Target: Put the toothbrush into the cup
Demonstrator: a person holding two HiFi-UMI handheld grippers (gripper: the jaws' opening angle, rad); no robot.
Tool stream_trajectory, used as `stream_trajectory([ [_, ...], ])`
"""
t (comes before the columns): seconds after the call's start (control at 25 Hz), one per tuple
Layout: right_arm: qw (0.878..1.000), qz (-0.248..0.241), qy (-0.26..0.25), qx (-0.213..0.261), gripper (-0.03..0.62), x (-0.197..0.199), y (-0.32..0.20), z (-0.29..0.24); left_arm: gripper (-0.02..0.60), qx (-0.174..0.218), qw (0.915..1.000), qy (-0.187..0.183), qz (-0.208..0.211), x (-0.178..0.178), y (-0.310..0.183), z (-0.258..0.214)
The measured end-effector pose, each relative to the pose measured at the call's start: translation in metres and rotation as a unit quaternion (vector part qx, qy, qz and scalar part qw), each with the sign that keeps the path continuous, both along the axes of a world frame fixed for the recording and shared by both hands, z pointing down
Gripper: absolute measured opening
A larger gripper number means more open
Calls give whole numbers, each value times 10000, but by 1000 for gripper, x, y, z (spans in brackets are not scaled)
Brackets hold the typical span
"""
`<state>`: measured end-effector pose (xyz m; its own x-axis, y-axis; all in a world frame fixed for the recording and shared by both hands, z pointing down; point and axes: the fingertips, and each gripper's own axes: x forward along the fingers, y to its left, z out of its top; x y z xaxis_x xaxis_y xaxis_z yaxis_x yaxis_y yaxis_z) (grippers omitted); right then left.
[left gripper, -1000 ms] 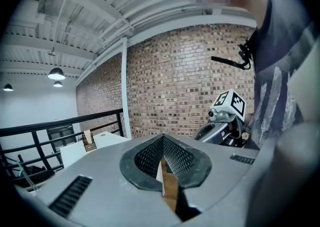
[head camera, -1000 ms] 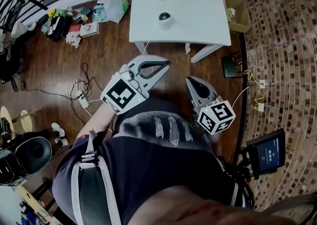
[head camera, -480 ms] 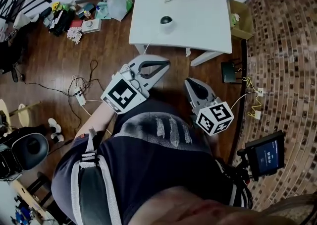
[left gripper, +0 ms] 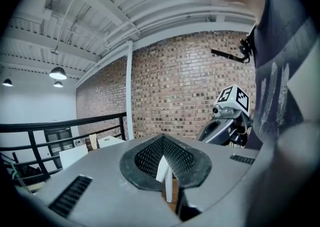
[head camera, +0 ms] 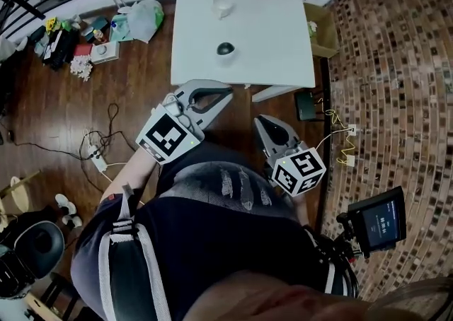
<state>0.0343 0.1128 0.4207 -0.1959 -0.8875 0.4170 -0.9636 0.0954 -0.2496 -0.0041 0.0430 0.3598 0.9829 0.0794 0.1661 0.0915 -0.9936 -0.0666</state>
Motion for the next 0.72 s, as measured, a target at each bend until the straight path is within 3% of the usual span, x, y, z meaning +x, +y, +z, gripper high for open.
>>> stream_trajectory([
  [0.36, 9980, 193, 466, -375, 2, -14, -54, -3, -3, -370, 9982, 415, 230, -9, -62, 3],
  [0.56, 9966, 432, 669, -214, 2, -13, -87, -13, -3, -498, 9975, 430, 250, -22, -86, 16],
  [0.72, 9969, 281, 710, -176, 2, -19, -107, -16, -3, -491, 9969, 590, 166, -21, -103, 9],
])
